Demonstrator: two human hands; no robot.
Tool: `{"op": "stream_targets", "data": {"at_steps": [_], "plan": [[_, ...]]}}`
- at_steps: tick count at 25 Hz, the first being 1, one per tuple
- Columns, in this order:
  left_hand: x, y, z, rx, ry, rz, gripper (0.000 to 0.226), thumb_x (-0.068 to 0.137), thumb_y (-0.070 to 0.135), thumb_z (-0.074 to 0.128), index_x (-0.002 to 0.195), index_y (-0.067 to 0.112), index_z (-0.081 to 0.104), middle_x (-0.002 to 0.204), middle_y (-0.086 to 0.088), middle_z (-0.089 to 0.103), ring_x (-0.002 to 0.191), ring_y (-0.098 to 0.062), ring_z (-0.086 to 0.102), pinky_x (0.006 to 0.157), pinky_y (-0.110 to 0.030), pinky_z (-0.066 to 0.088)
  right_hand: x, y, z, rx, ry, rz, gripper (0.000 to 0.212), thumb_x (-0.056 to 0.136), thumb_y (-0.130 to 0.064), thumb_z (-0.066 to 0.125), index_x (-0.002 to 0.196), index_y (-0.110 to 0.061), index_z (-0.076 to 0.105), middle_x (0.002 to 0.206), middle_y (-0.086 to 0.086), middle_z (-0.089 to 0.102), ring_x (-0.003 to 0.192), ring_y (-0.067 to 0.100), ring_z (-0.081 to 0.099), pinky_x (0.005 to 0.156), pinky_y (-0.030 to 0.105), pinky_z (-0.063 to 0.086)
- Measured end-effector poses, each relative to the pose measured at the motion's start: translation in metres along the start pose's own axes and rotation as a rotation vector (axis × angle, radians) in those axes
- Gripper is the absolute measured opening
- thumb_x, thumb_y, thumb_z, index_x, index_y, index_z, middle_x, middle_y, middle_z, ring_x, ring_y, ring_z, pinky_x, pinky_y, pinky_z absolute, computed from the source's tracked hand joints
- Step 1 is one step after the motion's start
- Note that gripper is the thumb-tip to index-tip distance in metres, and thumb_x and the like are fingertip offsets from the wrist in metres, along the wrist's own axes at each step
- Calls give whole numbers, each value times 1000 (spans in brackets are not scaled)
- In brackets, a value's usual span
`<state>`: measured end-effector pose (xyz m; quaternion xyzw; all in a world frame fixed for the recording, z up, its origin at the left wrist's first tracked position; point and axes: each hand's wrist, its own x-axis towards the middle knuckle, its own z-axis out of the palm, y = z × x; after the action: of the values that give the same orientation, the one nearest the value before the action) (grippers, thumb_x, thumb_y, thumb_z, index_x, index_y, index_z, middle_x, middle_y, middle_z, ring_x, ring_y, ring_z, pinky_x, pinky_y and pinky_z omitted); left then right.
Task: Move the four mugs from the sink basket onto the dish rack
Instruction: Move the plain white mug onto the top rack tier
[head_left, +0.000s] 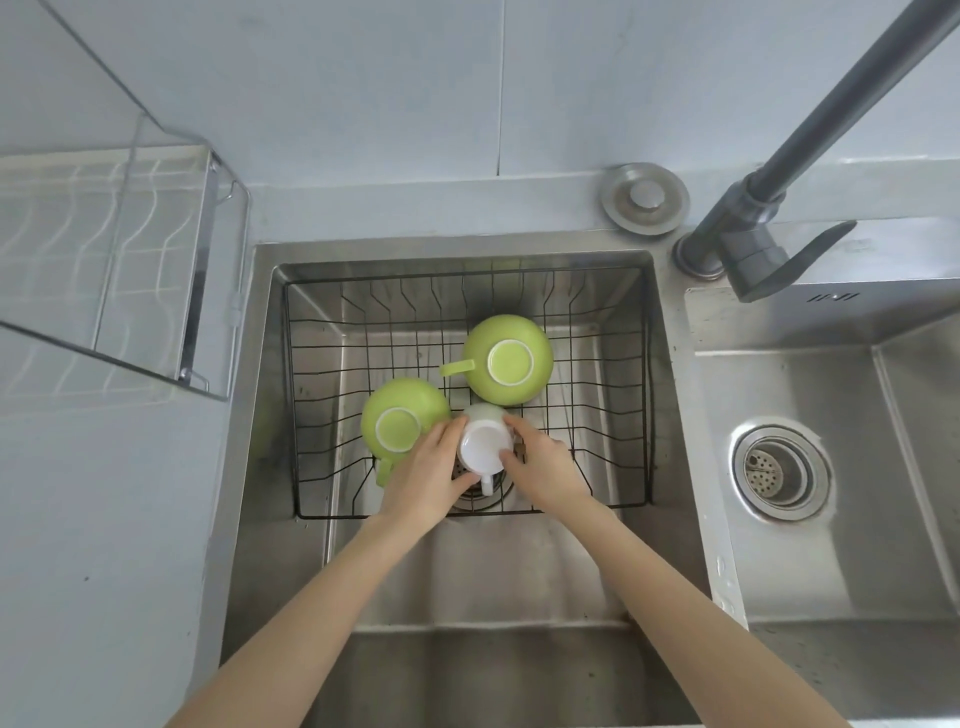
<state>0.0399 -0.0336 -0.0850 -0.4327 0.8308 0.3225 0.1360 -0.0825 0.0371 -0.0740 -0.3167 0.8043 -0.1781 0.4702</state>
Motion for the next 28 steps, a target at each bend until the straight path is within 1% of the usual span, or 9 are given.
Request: {"op": "stream_targets", "data": {"at_steps": [5,10,14,16,18,20,23,26,28], "plan": [[-8,0,-1,-11,52,18,67,82,33,61,140,21,29,139,3,43,124,-20,45,84,-35,45,-6,-1,1,57,22,26,49,91,-8,43,139,-15,38,116,15,64,111,33,56,94,33,44],[-21,-3,-6,-134,104,60,67,80,34,64,139,23,33,137,5,44,121,-19,49,84,-36,46,-22,-6,-2,62,45,-11,51,89,-9,42,138,-18,39,119,14,64,116,30,56,97,36,46],[-35,-6,-19,-241,146,138,69,76,35,69,135,20,37,139,4,45,124,-18,48,96,-39,46,-42,-13,-10,9,71,-120,52,86,-7,42,136,-21,41,115,13,66,111,31,58,92,40,49],[-44,-4,-27,-268,175,161,69,74,35,71,134,20,40,136,3,49,121,-18,50,95,-35,46,-54,-19,-13,-42,105,-186,52,84,-5,45,134,-21,43,112,14,67,107,33,59,90,42,50],[-56,-1,-34,-303,210,191,67,73,34,72,131,20,43,133,2,52,119,-18,51,93,-32,44,-68,-26,-14,-86,133,-241,52,83,-6,49,133,-20,44,117,13,64,110,32,57,91,41,49],[-72,2,-43,-342,241,232,66,72,33,74,130,20,45,130,1,53,117,-18,51,95,-31,43,-85,-33,-14,-123,149,-293,53,83,-10,55,134,-18,42,122,12,60,114,31,54,93,38,46],[-92,1,-58,-410,277,280,66,69,30,77,127,19,49,128,1,53,117,-17,49,97,-30,41,-107,-43,-17,-176,156,-380,60,82,-16,62,137,-17,37,126,13,52,117,29,50,98,38,43],[-114,0,-77,-434,285,327,67,68,28,78,128,18,49,123,3,53,113,-11,49,96,-20,37,-129,-55,-23,-234,177,-485,61,81,-19,65,136,-14,38,131,9,46,118,25,49,100,34,43],[-128,-3,-88,-507,270,346,65,69,22,78,127,19,50,116,9,52,105,-4,52,91,-7,41,-142,-65,-25,-288,205,-541,60,81,-21,66,135,-13,40,135,7,44,122,24,47,99,33,41]]}}
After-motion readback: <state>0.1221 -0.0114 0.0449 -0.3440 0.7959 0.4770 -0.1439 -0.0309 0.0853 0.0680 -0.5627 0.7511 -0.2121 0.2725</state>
